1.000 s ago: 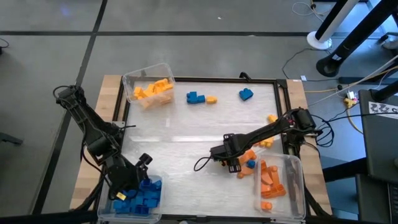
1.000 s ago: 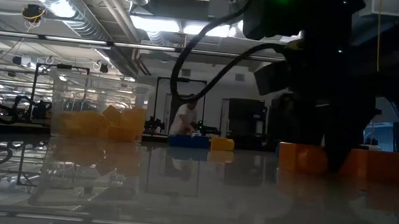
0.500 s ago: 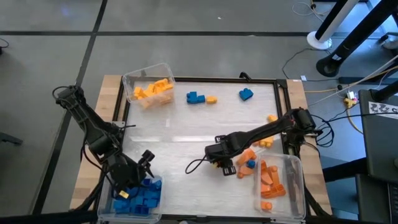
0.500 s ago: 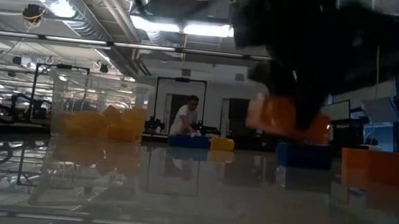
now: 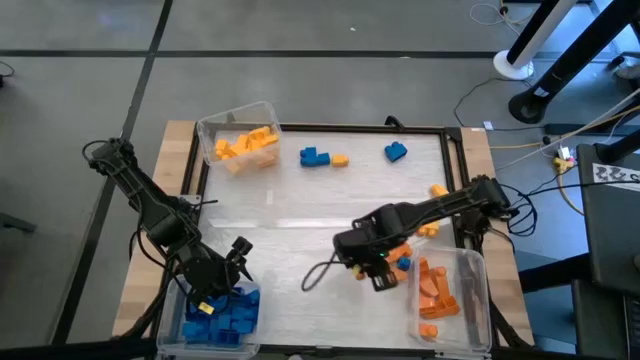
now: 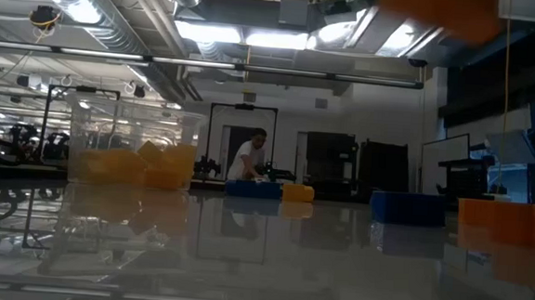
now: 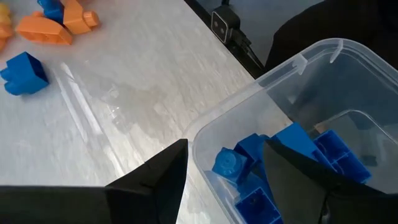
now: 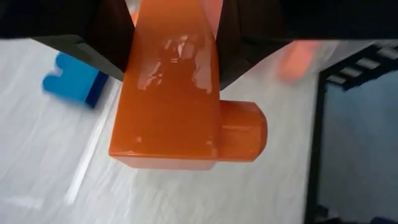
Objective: Sort blocks
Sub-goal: Put the orange game piece into the bottom right transparent bin
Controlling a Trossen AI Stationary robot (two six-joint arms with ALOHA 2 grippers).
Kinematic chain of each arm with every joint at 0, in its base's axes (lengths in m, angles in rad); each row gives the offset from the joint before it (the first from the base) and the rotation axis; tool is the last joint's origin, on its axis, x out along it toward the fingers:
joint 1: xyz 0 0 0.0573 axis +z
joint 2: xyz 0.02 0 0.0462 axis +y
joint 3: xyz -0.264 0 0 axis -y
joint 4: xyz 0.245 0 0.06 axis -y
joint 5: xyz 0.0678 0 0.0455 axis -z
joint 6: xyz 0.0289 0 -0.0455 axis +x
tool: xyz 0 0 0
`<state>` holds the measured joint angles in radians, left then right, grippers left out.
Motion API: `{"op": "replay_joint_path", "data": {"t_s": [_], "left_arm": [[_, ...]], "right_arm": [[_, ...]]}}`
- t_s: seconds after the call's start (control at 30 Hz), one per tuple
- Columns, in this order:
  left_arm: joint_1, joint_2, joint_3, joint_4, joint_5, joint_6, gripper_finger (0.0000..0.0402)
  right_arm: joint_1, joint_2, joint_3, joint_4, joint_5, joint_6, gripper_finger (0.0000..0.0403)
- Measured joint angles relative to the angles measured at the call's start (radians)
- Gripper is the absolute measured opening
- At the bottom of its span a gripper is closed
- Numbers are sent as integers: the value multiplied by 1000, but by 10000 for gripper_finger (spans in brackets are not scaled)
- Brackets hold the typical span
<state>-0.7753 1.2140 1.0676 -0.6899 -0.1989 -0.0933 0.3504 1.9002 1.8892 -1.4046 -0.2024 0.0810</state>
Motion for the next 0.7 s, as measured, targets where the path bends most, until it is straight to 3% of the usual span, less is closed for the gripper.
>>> {"op": "replay_joint_path", "data": {"t_s": [0.13,0.43,0.6,0.7], "left_arm": [[0,0,0,1,0,0,196],[0,0,0,68,0,56,196],[0,0,0,108,1,128,196],[0,0,0,119,1,150,196]], "right_arm": [[68,-1,91,-170,41,88,187],[287,-28,78,-166,149,311,165],[442,-28,42,-166,200,555,192],[534,-28,12,-167,214,740,186]]}}
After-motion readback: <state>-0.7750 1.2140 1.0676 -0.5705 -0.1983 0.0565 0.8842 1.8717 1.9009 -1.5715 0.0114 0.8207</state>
